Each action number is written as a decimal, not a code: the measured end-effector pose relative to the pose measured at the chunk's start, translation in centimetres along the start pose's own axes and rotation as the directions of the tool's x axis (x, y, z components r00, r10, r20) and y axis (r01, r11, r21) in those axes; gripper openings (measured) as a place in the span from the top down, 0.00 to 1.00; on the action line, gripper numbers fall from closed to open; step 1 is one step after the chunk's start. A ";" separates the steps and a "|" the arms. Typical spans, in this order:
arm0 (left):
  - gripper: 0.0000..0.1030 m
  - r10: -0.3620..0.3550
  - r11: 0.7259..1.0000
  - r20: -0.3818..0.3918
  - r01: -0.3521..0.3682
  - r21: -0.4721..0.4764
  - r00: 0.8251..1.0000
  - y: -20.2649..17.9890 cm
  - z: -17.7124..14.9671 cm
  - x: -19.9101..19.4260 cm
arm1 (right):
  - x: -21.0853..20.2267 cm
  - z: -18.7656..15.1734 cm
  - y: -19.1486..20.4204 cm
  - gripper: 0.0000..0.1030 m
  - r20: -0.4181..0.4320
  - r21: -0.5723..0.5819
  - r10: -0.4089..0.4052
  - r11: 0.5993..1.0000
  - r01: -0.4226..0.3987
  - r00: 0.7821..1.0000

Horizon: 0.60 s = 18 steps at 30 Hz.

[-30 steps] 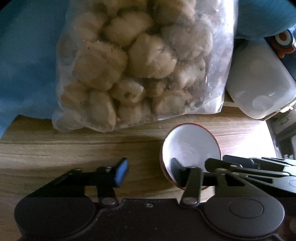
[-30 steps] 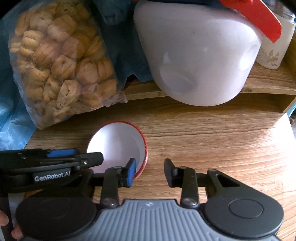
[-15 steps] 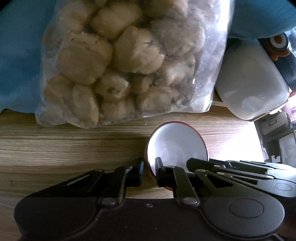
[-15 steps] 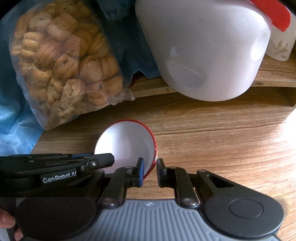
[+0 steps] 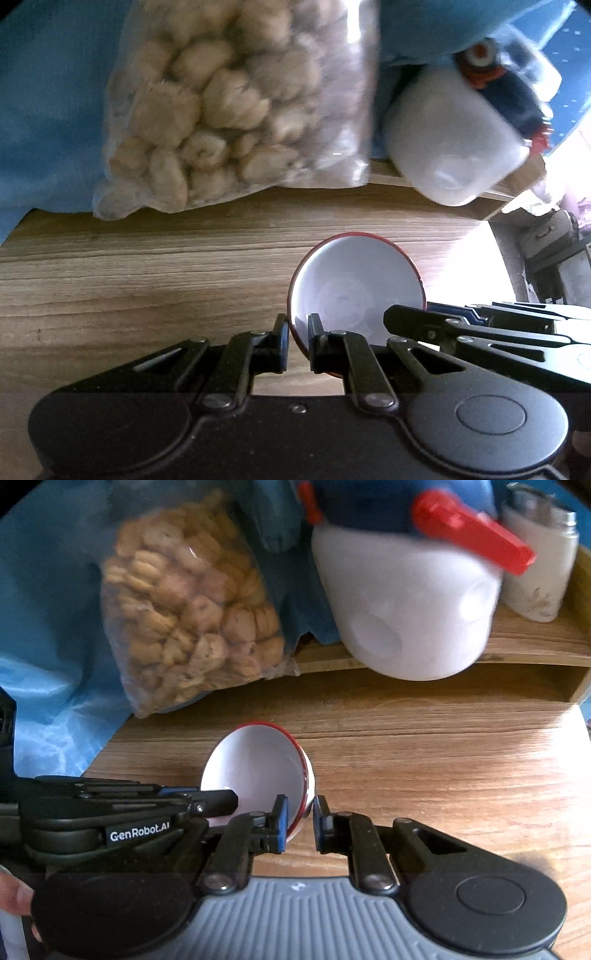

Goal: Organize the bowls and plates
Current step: 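Move both grippers to the small white red-rimmed bowl and grip its rim, then lift the small white bowl with both grippers and carry it over the steel bowl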

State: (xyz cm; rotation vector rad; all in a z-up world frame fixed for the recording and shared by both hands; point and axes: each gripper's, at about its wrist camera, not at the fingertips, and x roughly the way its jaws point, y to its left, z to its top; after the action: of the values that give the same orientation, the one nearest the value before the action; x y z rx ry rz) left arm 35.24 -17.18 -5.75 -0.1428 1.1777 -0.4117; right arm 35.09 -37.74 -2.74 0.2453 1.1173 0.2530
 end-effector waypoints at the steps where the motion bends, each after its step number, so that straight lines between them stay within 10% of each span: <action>1: 0.90 -0.005 1.000 0.006 0.005 0.005 1.000 -0.4 -0.2 -0.3 | -0.5 -0.3 -0.1 0.85 0.008 0.005 0.000 1.000 0.000 1.000; 18: 0.90 -0.062 0.993 0.028 0.059 0.107 0.998 -8.1 -2.8 -0.6 | -8.2 -4.8 -3.4 0.85 0.095 0.079 -0.037 0.996 0.030 0.995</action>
State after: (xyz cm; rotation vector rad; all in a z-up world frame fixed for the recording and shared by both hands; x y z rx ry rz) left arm 30.58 -24.04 -3.68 -0.0926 1.1199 -0.5223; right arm 27.58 -43.27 1.17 0.3045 1.0360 0.1664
